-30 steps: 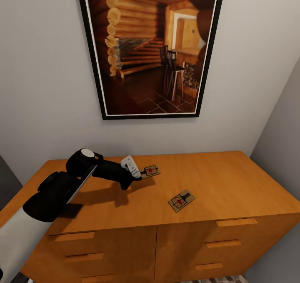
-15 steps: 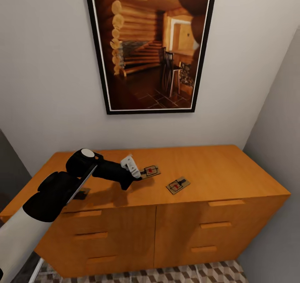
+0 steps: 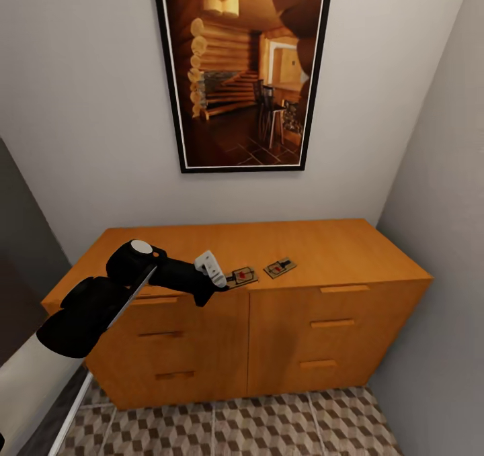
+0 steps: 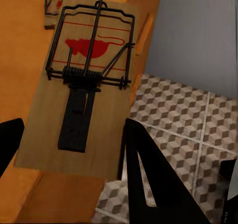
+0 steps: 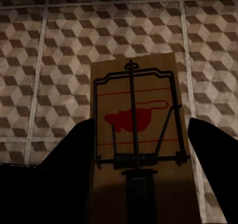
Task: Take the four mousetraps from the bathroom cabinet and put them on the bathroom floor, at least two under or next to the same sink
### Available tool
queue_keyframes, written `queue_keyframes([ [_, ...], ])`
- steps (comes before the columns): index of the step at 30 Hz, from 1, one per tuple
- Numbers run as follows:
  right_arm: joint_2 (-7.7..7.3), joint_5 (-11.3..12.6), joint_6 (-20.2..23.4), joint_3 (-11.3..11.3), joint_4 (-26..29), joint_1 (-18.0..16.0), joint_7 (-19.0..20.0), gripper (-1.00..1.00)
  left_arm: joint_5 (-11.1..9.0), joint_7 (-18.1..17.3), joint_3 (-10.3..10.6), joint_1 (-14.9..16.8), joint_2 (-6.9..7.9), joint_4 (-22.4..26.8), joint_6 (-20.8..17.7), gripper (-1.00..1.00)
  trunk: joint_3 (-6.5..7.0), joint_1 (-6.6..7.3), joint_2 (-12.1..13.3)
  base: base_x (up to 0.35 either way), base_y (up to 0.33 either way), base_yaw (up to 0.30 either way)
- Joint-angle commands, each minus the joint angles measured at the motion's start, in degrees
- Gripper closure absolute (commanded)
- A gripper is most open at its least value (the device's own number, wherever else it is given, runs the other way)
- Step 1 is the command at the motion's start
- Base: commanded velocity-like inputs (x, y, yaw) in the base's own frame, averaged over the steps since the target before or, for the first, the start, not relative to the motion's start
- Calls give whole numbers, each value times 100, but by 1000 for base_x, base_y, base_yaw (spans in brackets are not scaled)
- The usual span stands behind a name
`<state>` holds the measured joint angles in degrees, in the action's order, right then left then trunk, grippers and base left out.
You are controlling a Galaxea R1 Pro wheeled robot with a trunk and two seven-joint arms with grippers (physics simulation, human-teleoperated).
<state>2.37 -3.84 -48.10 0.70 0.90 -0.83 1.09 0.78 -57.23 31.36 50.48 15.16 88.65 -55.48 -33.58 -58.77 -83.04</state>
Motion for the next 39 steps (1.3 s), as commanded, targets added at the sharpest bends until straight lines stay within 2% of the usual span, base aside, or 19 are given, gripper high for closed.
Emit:
queue_keyframes([
  [1, 0, -12, -16, 1, -3, -4, -1, 100, 28, -16, 4, 6, 4, 8, -16, 100, -6, 4, -4, -335, 0, 0],
  [23, -1, -12, -16, 5, -3, -5, 3, 100, 25, -16, 25, 6, -2, -5, -16, 100, -6, 4, -4, -323, 0, 0],
  [39, -5, -12, -16, 1, 5, -4, -3, 100, 24, 23, 72, 2, 25, -52, 35, 100, -6, 4, -4, -31, 0, 0],
])
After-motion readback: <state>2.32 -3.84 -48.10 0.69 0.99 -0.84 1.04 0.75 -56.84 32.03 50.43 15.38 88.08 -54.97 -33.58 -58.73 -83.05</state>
